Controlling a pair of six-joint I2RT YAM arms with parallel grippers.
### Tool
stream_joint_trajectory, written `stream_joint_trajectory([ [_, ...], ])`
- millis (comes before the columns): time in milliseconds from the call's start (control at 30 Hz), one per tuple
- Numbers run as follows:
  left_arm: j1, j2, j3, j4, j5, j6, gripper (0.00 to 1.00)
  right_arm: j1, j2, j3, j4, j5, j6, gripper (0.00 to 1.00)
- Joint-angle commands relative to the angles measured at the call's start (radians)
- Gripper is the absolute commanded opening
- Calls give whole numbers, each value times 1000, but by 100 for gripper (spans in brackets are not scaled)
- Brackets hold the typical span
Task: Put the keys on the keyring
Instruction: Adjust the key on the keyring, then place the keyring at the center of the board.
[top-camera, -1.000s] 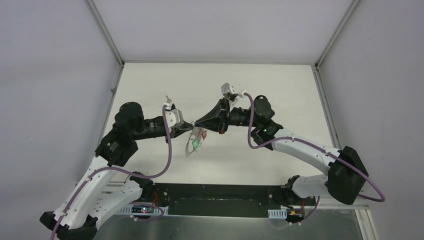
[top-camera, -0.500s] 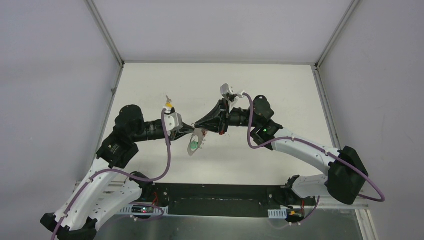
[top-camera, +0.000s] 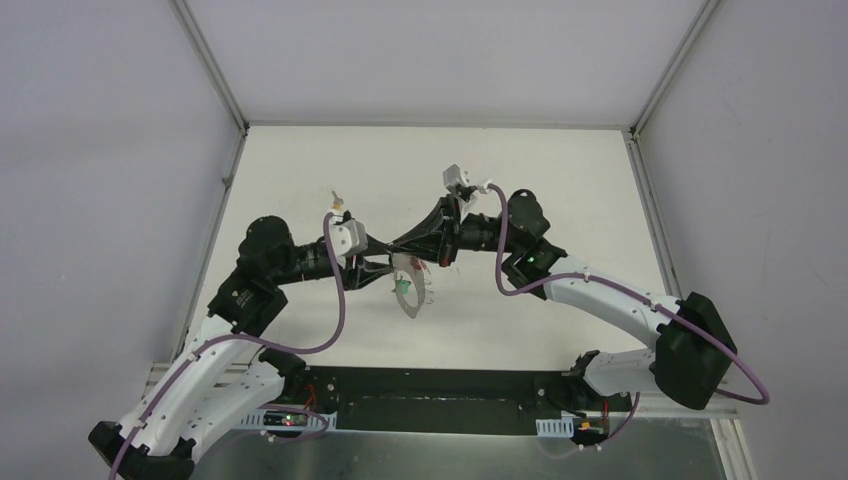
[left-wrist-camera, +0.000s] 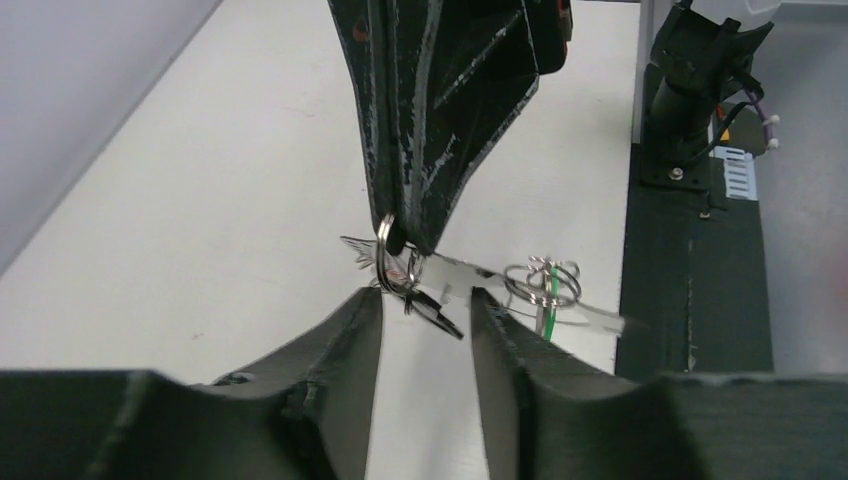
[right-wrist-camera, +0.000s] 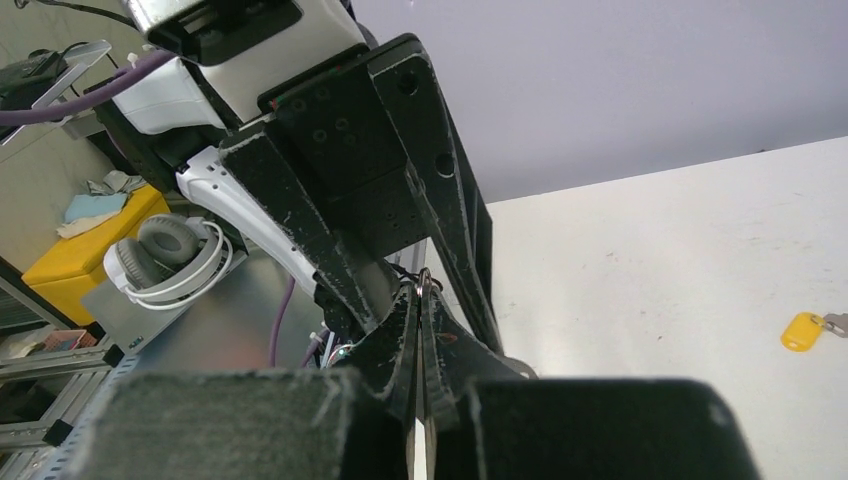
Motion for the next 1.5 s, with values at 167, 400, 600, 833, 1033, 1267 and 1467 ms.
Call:
stream_joint_trajectory([
  [167,-2,-166,-22,-155,-289,-9,92,-59,-121,-51,-45,27,-61,0],
  [400,-2,-184,-5,-230,-467,-141,99,-105,-266,-140,-335,32,-172,0],
  [600,-2,-115,23,-231,-450,-309,99,-115,-339,-116,-706,110,-353,0],
  [833,-2,10,38,-222,-464,-602,99,-111,-185,-19,-962,152,-528,0],
  [1033,-2,64,66,-221,-444,-696,99,-20,-17,22,-901,140,-482,0],
  [1267,-2,-3,36,-233,-576,-759,99,27,119,18,-651,122,-304,1],
  [1467,-2,-98,-39,-272,-691,-867,99,27,154,50,-624,185,-302,25],
])
